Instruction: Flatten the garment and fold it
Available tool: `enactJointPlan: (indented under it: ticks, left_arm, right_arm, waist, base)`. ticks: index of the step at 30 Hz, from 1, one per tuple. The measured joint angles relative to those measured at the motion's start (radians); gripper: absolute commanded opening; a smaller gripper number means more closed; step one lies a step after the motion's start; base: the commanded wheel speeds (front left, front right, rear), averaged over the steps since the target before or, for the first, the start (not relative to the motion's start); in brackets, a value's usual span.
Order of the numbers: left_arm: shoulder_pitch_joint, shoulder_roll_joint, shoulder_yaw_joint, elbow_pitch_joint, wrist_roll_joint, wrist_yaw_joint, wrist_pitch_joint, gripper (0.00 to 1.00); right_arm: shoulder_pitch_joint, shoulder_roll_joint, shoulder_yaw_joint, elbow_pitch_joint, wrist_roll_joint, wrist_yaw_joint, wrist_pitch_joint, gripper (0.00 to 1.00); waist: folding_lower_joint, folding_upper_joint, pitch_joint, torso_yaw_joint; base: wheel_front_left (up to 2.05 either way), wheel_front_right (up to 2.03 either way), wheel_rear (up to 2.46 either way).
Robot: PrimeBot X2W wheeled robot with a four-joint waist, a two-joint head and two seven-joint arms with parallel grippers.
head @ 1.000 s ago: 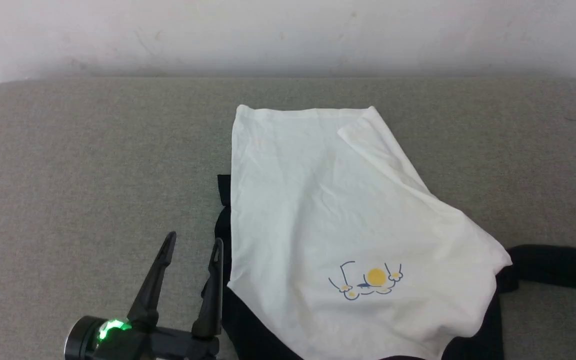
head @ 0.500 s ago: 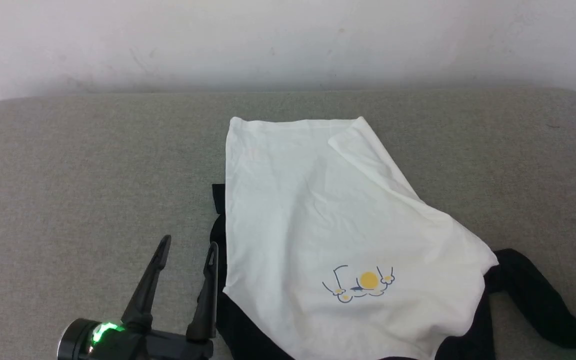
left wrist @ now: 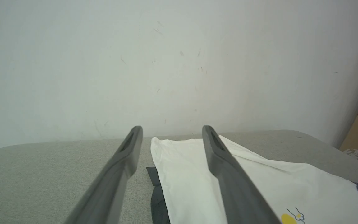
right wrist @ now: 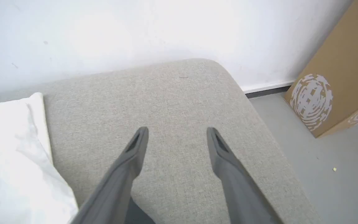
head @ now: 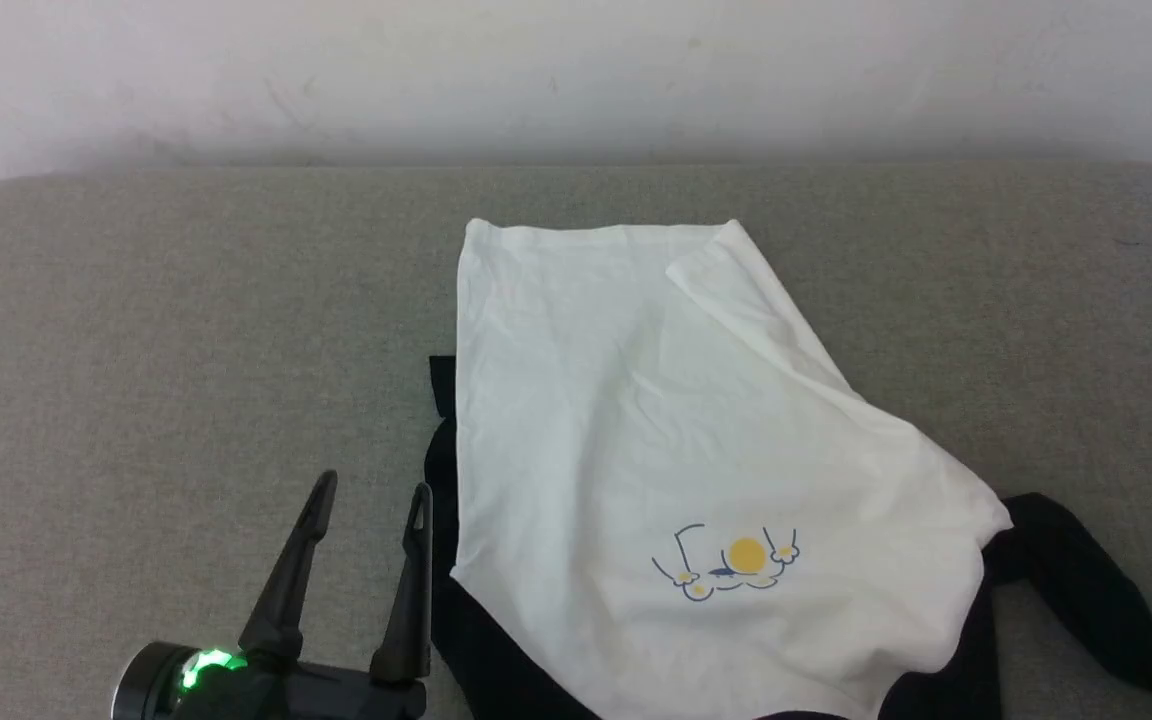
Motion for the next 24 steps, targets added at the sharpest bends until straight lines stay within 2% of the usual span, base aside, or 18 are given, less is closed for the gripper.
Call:
enactJointPlan:
  ticks: [4, 9, 17, 24]
  left_arm:
    - [-0.004, -0.003, -0.004, 0.002, -0.001, 0.002, -0.007, 1.0]
    - [-0.043, -0.008, -0.018, 0.012, -0.007, 0.002, -0.011, 1.0]
    - [-0.102, -0.015, -0.032, 0.037, -0.008, -0.003, -0.016, 1.0]
    - [-0.136, -0.024, -0.049, 0.05, -0.009, -0.012, -0.017, 1.0]
  right_arm:
    - [-0.097, -0.008, 0.102, -0.077, 0.01, 0.0, 0.057, 1.0]
    - [-0.245, -0.014, 0.259, -0.06, -0.011, 0.0, 0.111, 1.0]
    - [-0.445, -0.012, 0.484, 0.151, -0.063, 0.0, 0.125, 1.0]
    - [-0.536, 0.015, 0.604, 0.359, -0.071, 0.0, 0.07, 1.0]
  waist:
    - [0.0, 0.0, 0.03, 0.006]
    - [0.0001, 0.0, 0.085, 0.019]
    - [0.0003, 0.0, 0.181, 0.047]
    - [0.0001, 0.0, 0.231, 0.088]
  base:
    - [0.0, 0.0, 0.0]
    - [0.0, 0.0, 0.0]
    - [0.0, 0.0, 0.0]
    - [0.0, 0.0, 0.0]
